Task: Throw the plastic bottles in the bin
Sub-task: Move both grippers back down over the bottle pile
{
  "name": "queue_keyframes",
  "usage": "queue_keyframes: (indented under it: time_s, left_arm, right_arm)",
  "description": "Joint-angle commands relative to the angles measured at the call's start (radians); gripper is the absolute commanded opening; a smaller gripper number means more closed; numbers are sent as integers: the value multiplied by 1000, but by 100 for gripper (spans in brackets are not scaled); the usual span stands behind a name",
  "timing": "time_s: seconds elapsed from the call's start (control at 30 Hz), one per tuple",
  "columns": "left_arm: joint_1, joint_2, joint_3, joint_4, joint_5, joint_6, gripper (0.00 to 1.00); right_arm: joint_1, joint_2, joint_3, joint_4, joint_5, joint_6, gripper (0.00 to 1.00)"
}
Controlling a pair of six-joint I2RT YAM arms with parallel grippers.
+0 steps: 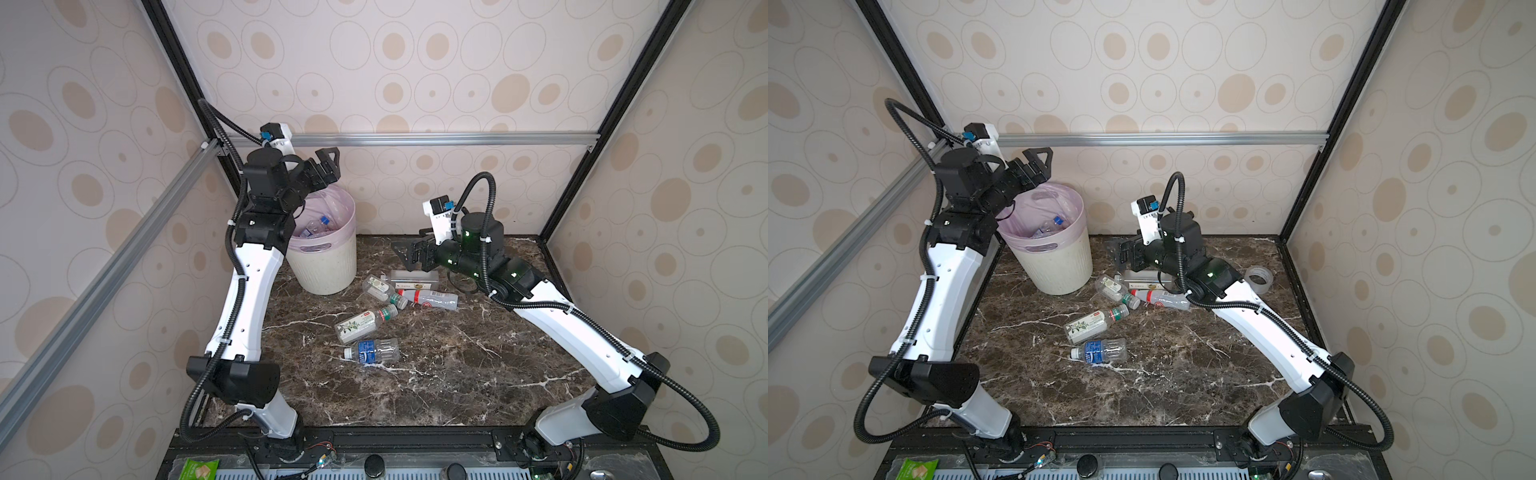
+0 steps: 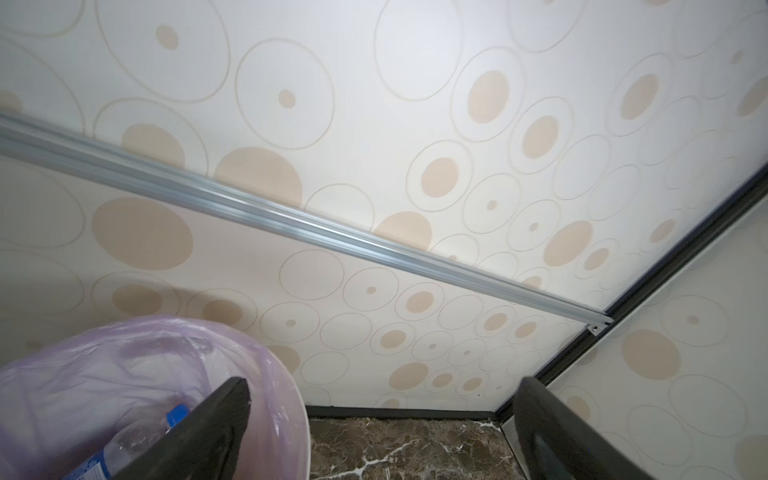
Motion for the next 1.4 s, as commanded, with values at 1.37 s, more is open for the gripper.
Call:
queue_keyframes:
  time_s: [1.37]
  left_arm:
    - [-486,-339,-1269,492,-70,-320,99]
  right_arm:
    - [-323,372,-178,-298,108,-297,100]
